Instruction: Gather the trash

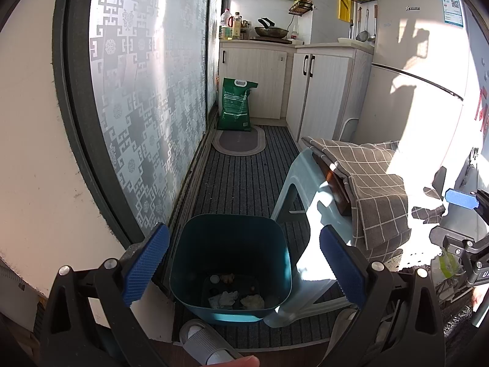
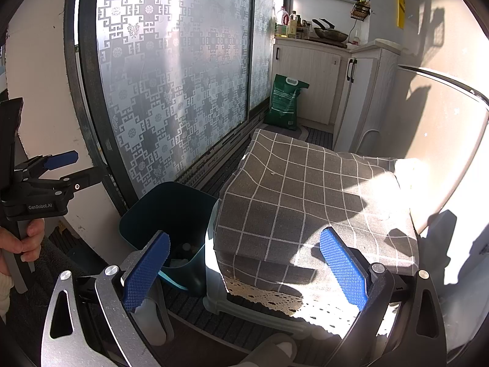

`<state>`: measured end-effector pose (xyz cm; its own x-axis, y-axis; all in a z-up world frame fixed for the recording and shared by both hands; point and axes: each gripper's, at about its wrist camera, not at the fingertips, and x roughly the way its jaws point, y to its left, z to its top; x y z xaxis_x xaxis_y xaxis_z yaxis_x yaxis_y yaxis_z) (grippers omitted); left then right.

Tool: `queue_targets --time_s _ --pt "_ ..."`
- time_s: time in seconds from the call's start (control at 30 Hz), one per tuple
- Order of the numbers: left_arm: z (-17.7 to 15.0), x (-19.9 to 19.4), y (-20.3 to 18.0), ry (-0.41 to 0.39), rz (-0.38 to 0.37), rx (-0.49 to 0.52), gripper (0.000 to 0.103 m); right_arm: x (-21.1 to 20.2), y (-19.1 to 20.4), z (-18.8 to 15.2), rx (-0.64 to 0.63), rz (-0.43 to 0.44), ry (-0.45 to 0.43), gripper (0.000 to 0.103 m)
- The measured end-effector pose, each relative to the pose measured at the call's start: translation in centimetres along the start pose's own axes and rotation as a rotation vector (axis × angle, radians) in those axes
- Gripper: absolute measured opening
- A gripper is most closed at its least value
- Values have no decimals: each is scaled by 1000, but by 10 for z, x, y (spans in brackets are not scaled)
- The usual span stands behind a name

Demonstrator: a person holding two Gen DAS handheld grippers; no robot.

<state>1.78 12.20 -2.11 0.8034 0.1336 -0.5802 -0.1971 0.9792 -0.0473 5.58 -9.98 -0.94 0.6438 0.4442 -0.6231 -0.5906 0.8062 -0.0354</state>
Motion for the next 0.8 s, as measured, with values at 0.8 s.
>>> queue_targets --time_s 0.8 --pt "-1 -1 -1 -1 -25 14 100 0 0 -1 -2 0 1 100"
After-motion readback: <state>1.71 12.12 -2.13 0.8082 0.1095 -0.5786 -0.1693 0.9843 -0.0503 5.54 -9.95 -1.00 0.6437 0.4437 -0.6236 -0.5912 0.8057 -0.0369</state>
